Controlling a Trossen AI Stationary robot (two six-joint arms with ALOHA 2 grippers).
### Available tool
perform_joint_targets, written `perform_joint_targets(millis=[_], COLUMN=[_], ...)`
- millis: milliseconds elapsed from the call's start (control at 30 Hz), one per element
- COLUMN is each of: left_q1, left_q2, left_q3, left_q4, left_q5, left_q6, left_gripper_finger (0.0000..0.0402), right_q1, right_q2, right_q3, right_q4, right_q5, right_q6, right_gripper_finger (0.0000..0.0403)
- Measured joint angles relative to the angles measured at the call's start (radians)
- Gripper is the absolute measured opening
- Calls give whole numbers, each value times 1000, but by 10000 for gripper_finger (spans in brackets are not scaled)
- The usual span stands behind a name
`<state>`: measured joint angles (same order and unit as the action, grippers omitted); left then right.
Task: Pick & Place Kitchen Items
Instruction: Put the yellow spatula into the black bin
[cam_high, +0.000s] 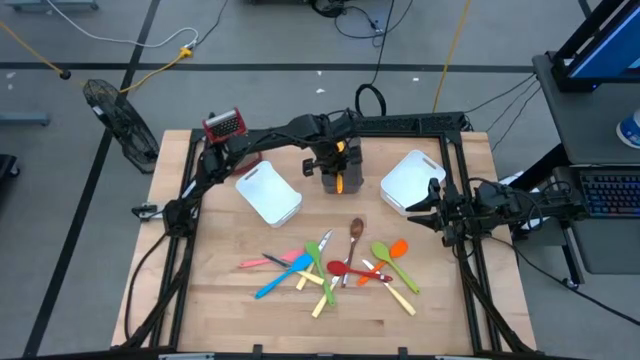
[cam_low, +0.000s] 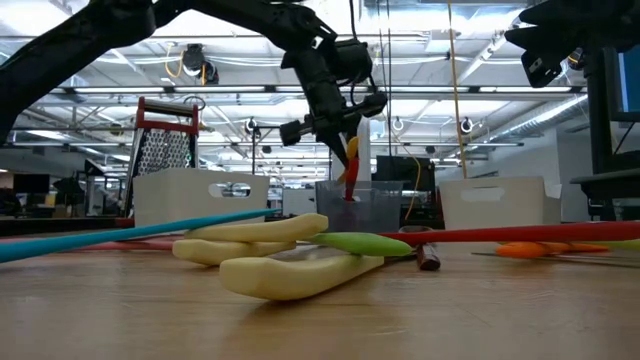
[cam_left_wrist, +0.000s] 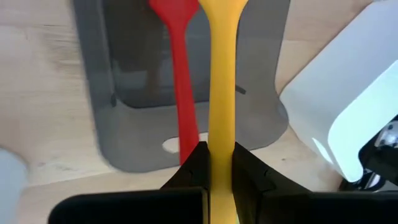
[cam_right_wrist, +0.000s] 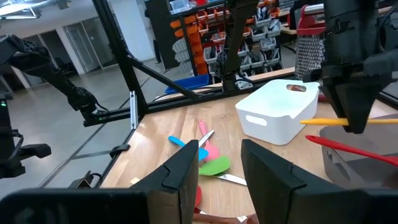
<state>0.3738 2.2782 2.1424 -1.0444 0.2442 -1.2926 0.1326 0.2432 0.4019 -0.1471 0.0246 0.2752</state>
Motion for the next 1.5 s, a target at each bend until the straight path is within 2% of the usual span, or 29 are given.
perform_joint_targets(millis=[200, 400, 767, 1333, 1500], left_q1=[14, 18, 20, 14, -3], left_q2=[31, 44, 44, 43, 43], left_q3=[-1, -1, 1, 1, 1], left_q4=[9, 57, 131, 132, 132], left_q5=[53, 69, 13, -20, -59], left_q6=[-3, -10, -14, 45, 75], left_gripper_finger=[25, 60, 70, 72, 74], right_q1=[0, 0, 0, 0, 0], right_q2=[0, 0, 0, 0, 0], right_q3=[0, 0, 0, 0, 0], right_q4=[0, 0, 0, 0, 0], right_q5=[0, 0, 0, 0, 0], right_q6=[0, 0, 0, 0, 0], right_gripper_finger=[114, 114, 114, 114, 114])
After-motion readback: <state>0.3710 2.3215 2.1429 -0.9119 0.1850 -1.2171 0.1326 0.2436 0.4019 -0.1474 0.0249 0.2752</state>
